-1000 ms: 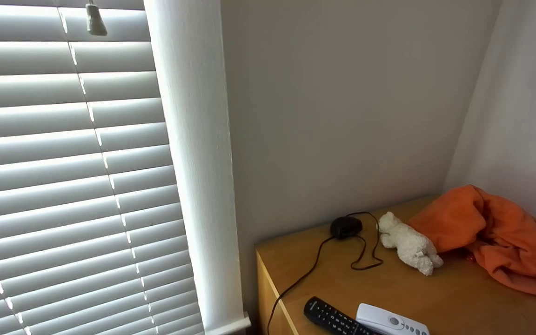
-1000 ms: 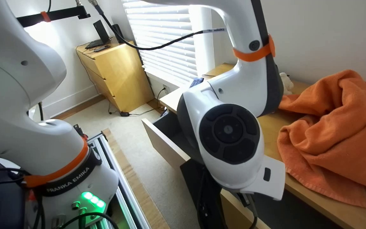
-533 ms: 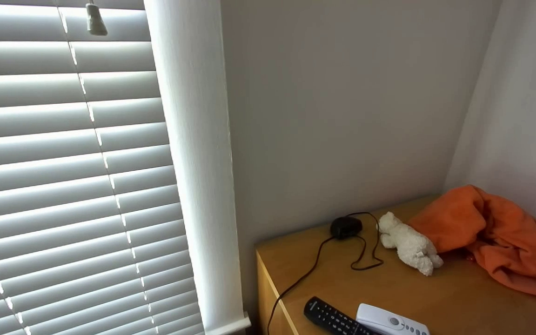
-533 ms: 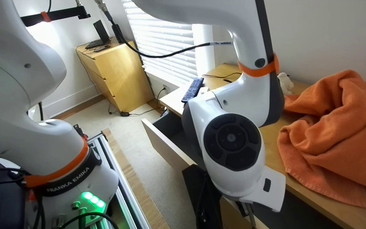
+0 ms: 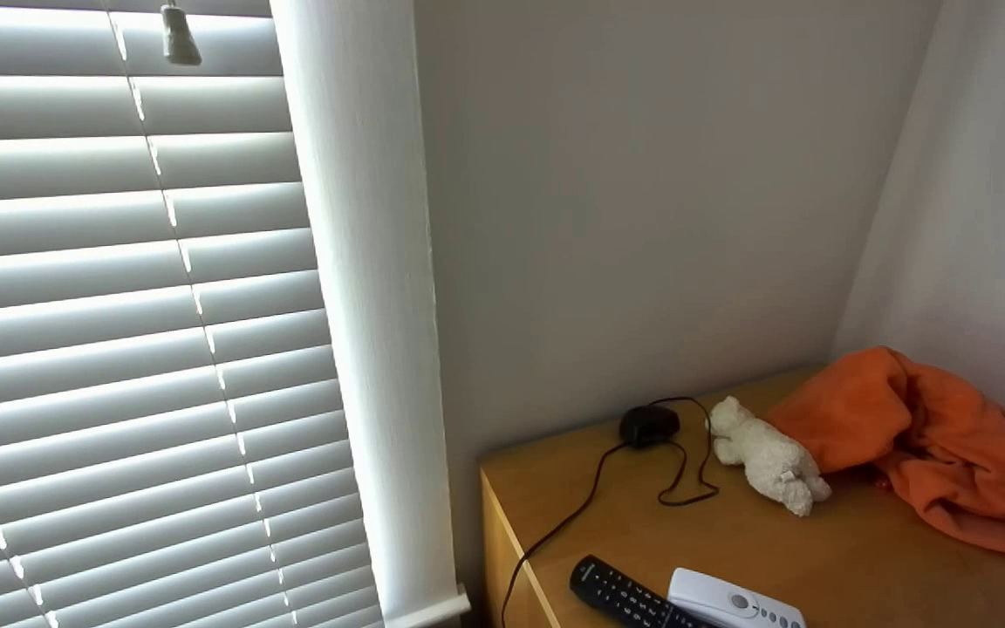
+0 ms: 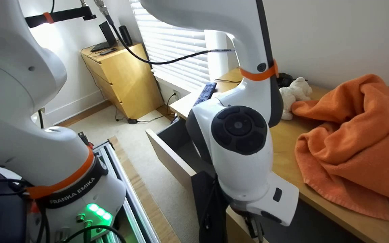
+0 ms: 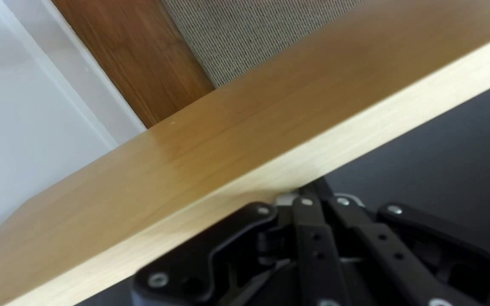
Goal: Open the topmost drawer
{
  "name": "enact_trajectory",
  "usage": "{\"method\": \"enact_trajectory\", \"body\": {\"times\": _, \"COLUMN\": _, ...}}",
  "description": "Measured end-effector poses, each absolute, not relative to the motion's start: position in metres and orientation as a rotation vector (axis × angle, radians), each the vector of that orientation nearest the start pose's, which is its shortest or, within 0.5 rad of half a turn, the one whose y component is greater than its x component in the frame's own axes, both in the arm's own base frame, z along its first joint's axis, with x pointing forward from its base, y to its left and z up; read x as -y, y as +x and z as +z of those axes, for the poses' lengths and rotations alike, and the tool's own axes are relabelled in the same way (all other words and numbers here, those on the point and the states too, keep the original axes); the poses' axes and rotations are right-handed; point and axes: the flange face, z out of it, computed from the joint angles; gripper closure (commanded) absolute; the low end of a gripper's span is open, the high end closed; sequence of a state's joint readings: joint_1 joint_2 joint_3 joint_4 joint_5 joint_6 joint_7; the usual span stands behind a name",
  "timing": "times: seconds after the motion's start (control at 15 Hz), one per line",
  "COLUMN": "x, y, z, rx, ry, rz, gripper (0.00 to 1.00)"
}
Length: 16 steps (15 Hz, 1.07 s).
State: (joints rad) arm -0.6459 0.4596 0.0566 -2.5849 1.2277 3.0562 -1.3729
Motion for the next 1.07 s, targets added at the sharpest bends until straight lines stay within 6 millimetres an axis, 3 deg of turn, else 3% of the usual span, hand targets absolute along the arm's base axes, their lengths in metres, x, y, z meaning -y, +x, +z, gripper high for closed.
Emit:
{"method": "enact_trajectory", "body": {"times": 0.67, "x": 0.261, "y": 0.228, "z": 0.085, "rx": -0.793, "ry": -3.06, "rz": 0.161, "gripper": 1.0}}
{"method": "enact_trajectory", "body": {"times": 0.87, "x": 0.263, "y": 0.221, "z": 0.08, "rx": -0.821, "ry": -3.055, "rz": 0.287, "gripper": 1.0}}
{"method": "enact_trajectory", "body": {"times": 1.07, "x": 0.259, "y": 0.227, "z": 0.079, "rx": -0.723, "ry": -3.04, "rz": 0.393, "gripper": 1.0}}
